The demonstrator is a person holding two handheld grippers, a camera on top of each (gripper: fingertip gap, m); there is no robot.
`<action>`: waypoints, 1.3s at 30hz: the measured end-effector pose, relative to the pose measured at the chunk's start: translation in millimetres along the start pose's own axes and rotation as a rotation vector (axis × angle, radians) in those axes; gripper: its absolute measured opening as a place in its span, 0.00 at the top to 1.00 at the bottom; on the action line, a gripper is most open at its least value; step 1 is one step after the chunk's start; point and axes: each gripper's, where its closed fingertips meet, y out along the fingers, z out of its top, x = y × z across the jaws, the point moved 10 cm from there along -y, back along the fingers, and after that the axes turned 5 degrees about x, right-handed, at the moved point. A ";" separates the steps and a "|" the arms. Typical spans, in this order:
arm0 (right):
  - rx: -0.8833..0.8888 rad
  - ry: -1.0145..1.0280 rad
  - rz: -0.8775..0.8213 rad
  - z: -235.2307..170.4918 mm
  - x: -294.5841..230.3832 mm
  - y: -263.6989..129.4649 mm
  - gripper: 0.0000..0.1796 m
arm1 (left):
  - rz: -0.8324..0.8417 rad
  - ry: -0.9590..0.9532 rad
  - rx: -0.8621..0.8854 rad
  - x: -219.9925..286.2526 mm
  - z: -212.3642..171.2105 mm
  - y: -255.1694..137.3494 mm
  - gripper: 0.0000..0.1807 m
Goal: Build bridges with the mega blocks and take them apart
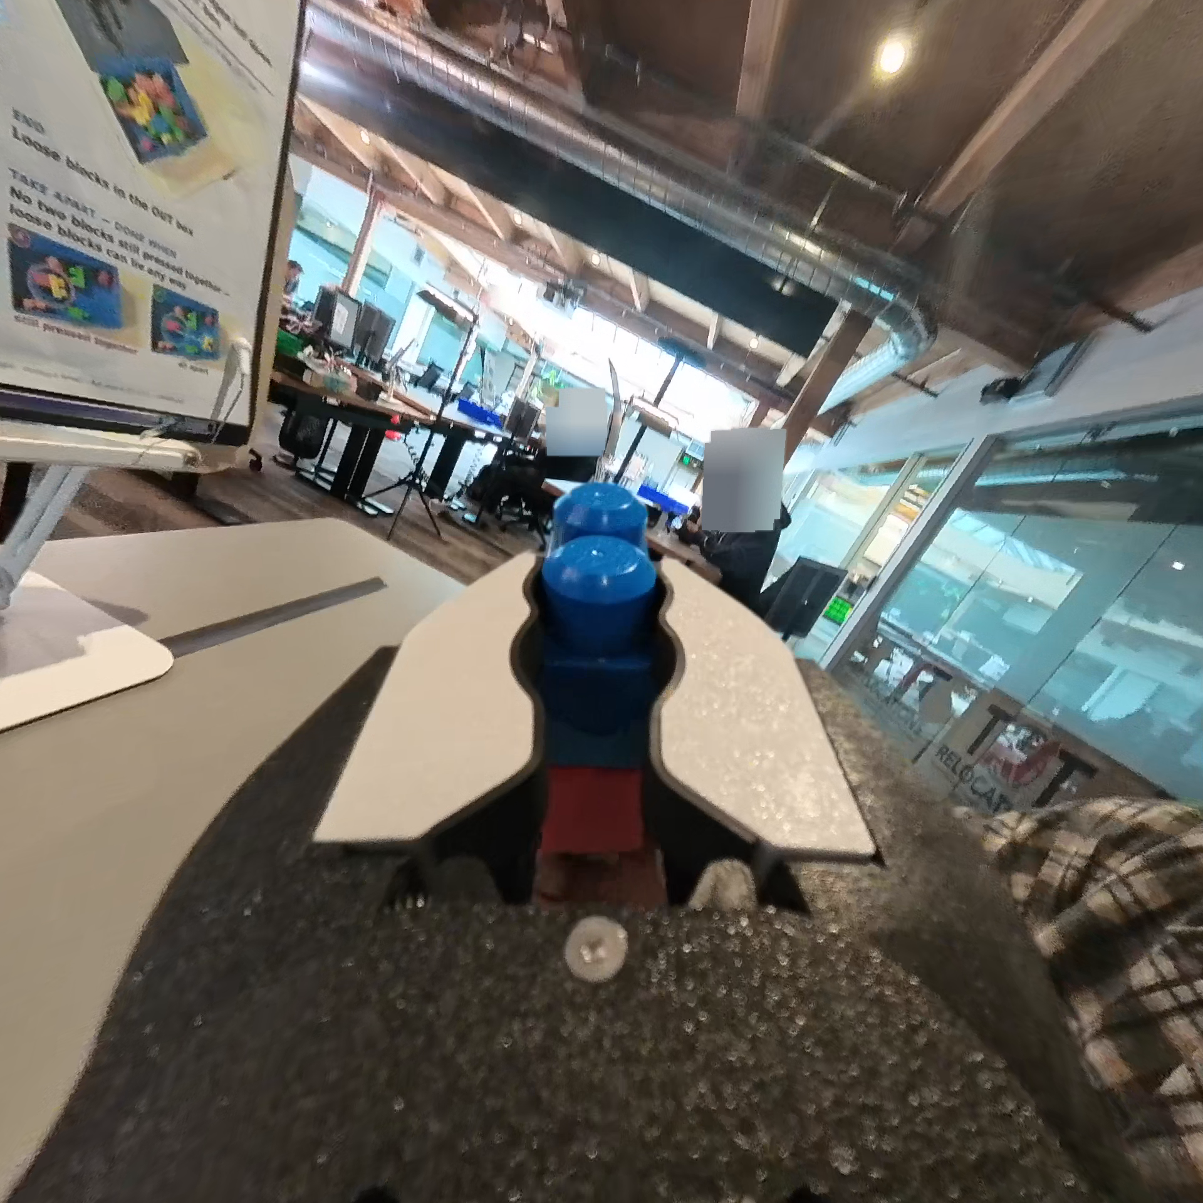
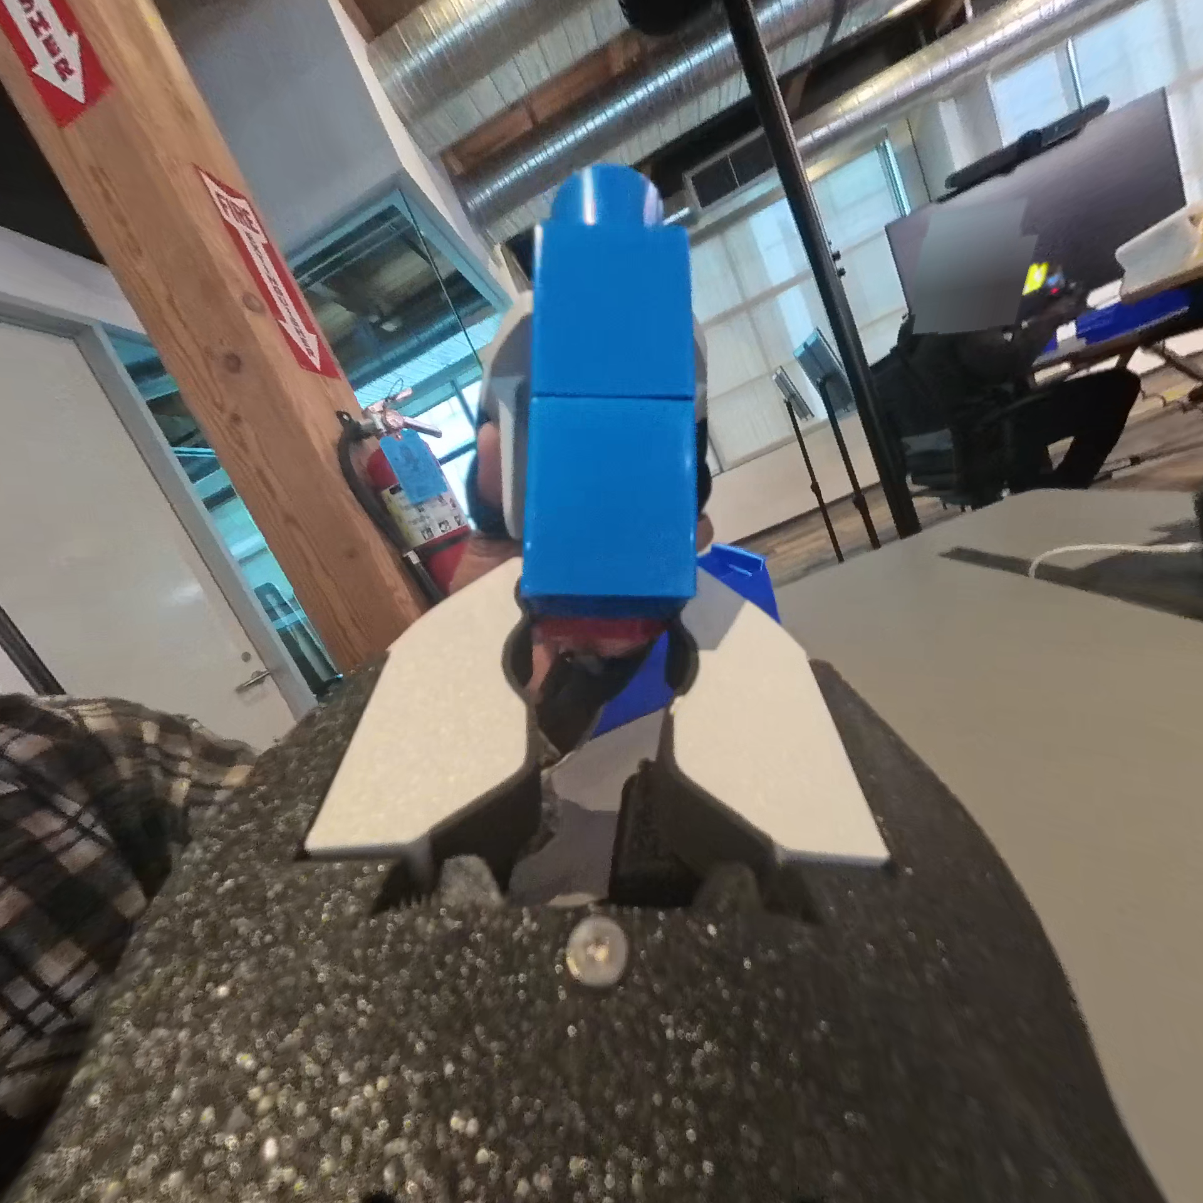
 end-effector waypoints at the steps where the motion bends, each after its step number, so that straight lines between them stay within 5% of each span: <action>1: 0.010 -0.029 0.004 -0.3 -0.7 0.6 0.79 | -0.001 -0.012 0.015 -0.4 0.0 -0.7 0.83; 12: 0.253 0.041 0.037 -22.6 -7.1 8.2 0.64 | -0.089 0.026 0.296 6.9 8.8 -12.9 0.83; 20: 0.379 0.121 0.054 -12.1 -11.2 20.4 0.79 | -0.113 -0.005 0.329 3.8 -2.7 -7.9 0.83; 35: -0.016 0.057 0.027 22.4 4.8 -18.5 0.80 | -0.125 0.014 0.025 -5.0 6.6 -4.8 0.74; 39: -0.144 0.065 0.029 31.2 6.0 -24.6 0.81 | -0.127 -0.002 -0.073 -11.7 8.1 -8.4 0.79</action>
